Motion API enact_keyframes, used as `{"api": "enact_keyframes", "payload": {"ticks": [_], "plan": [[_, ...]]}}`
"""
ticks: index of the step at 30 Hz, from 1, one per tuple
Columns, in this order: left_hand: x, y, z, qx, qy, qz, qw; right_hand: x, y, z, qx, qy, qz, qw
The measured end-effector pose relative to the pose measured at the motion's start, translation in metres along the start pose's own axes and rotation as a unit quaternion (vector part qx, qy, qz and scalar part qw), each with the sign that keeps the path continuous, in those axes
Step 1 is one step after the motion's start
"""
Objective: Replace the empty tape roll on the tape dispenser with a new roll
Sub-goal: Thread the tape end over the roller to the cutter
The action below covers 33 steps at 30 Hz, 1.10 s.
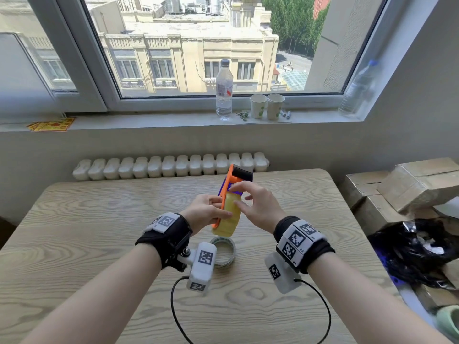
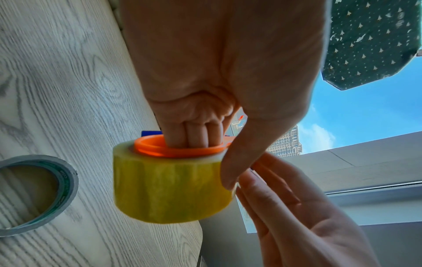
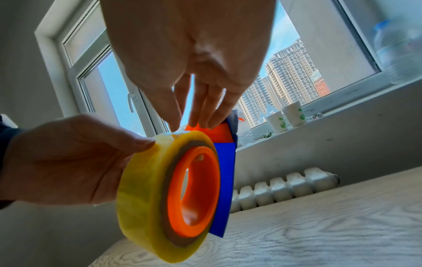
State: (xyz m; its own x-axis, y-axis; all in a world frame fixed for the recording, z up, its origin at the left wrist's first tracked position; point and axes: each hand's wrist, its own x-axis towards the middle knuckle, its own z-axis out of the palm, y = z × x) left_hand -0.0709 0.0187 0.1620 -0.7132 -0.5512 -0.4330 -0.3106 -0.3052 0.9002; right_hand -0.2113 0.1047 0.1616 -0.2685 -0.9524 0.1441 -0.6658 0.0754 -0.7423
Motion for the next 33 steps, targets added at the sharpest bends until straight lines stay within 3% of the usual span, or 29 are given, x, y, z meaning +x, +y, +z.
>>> {"api": "enact_keyframes", "payload": {"ticks": [4, 12, 21, 27, 33], "plan": [[0.001, 0.000, -0.001, 0.002, -0.003, 0.000, 1.000, 0.000, -0.001, 0.002, -0.015, -0.012, -0.011, 1.000], [0.002, 0.000, -0.002, 0.023, -0.023, -0.016, 0.999, -0.003, -0.003, -0.001, -0.003, 0.029, 0.001, 1.000], [0.001, -0.001, 0.000, 0.035, -0.054, -0.022, 0.998, -0.008, -0.013, 0.002, -0.183, 0.027, -0.100, 0.978], [0.003, -0.001, -0.007, 0.048, -0.057, -0.025, 0.997, -0.006, -0.015, 0.002, -0.142, -0.007, -0.057, 0.988], [0.004, -0.002, -0.011, 0.051, -0.056, -0.023, 0.997, 0.001, -0.016, 0.007, -0.081, 0.002, -0.003, 0.997]]}}
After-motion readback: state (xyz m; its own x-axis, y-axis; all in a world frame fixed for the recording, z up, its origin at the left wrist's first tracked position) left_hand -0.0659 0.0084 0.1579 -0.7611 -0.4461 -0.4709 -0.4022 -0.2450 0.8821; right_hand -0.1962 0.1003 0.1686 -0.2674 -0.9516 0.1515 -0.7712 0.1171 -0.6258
